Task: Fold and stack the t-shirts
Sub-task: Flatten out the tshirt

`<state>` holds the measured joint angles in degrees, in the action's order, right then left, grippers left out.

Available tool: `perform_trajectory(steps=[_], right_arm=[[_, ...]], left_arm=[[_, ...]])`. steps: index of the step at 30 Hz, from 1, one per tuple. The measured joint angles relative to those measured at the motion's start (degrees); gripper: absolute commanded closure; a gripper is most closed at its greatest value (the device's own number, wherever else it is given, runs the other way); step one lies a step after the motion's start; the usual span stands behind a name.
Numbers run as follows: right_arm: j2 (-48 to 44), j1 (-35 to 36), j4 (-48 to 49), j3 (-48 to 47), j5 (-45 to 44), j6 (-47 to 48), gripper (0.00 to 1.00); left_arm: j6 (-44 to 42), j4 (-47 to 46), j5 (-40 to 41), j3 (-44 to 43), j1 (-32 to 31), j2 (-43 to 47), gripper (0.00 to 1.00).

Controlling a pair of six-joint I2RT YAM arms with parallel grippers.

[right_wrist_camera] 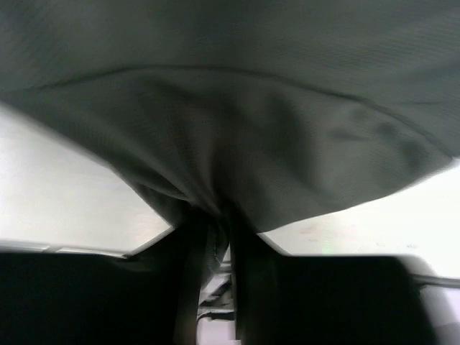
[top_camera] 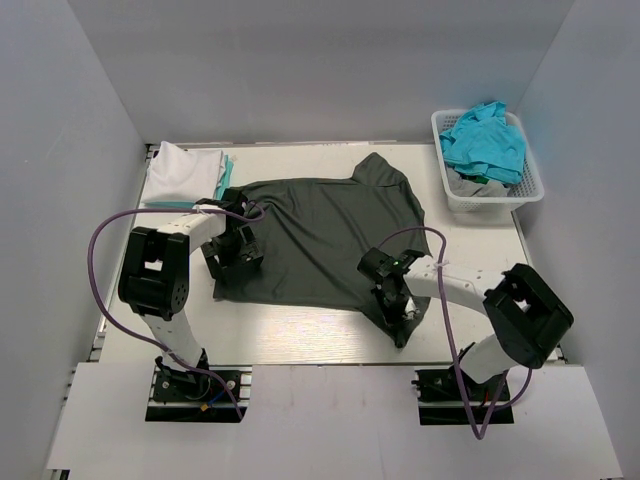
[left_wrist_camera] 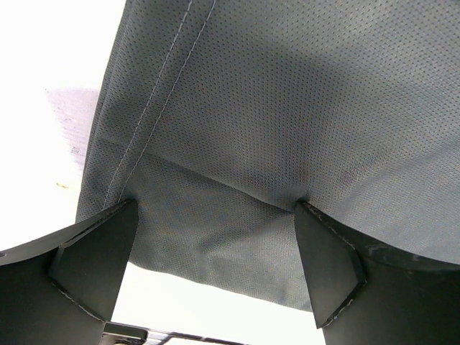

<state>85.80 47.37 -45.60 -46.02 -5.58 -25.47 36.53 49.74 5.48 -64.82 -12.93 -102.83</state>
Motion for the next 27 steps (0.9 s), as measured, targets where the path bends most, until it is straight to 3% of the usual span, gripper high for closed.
perform_trajectory(steps=[2, 10, 19, 21, 23, 27], right_arm=[[0.17, -0.09, -0.42, -0.04, -3.48, -1.18, 1.00], [-2.05, -1.22, -0.37, -9.57, -8.44, -0.35, 1.00], [3.41, -6.32, 0.61, -15.10, -12.07, 5.70, 1.00], [4.00, -7.98, 0.70, -15.13, -12.96, 6.64, 0.92], [4.74, -9.33, 0.83, -15.47, -14.03, 6.97, 0.72], [9.38, -11.72, 0.79, -18.58, -16.65, 6.03, 0.57]], left_arm=[[0.17, 0.04, 0.04, 0.00, 0.00, 0.00, 0.00], [0.52, 0.17, 0.11, 0.00, 0.00, 0.00, 0.00], [0.33, 1.53, 0.26, -2.45, 0.00, -1.90, 0.00], [0.31, 1.60, 0.22, -3.32, 0.00, -2.67, 0.00], [0.31, 1.73, -0.09, -4.02, 0.00, -3.32, 0.00], [0.11, 2.62, -1.14, -5.90, 0.07, -4.92, 0.00]])
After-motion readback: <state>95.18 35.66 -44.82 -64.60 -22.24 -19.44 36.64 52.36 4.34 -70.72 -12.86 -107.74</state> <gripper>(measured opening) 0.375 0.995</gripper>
